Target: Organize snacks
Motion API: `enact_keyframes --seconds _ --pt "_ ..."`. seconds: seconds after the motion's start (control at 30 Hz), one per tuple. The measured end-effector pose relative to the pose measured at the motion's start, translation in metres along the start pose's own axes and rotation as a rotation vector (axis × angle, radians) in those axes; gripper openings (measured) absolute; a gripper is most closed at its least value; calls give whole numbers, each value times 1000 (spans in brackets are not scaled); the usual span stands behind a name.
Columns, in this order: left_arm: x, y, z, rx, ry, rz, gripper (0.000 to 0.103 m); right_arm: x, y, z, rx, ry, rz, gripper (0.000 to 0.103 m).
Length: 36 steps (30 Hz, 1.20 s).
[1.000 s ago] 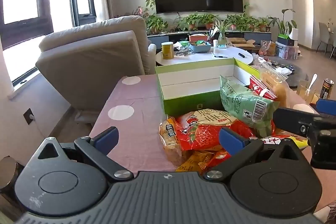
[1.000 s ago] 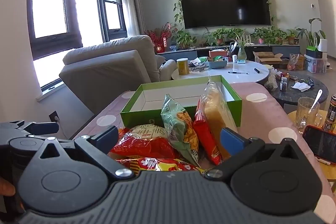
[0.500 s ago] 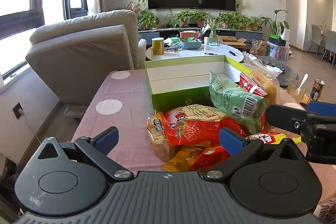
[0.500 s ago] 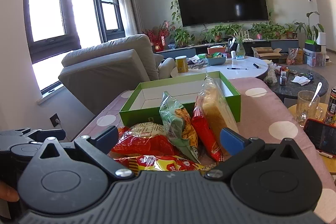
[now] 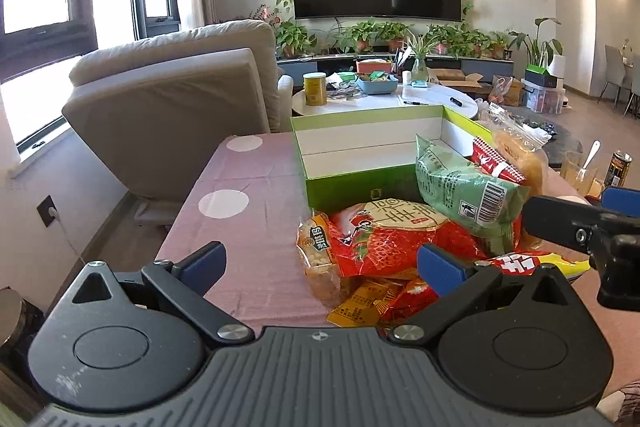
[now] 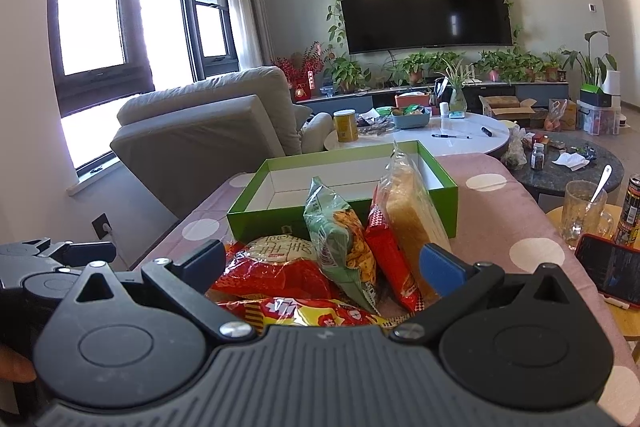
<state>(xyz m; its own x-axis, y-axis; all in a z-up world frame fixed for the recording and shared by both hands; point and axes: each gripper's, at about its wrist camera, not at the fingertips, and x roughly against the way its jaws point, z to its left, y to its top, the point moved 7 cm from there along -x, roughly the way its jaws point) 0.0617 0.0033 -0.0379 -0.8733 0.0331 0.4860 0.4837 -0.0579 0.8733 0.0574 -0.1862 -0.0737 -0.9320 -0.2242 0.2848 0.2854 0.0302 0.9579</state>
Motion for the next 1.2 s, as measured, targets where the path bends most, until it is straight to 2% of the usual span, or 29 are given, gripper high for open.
enact_keyframes --seconds 0.13,0.6,0.9,1.1,1.2 --pt "1 -3 3 -2 -4 39 102 -2 0 4 3 -4 -2 84" --pt "2 -2 24 43 -9 14 102 -8 -2 12 16 -25 14 85" --pt "3 -4 40 80 -11 10 102 -13 1 28 36 -4 21 85" --pt "-2 -2 51 156 -82 15 102 -20 7 34 22 21 40 84" --pt "-6 1 55 196 -135 25 101 -25 14 36 -23 85 69 84"
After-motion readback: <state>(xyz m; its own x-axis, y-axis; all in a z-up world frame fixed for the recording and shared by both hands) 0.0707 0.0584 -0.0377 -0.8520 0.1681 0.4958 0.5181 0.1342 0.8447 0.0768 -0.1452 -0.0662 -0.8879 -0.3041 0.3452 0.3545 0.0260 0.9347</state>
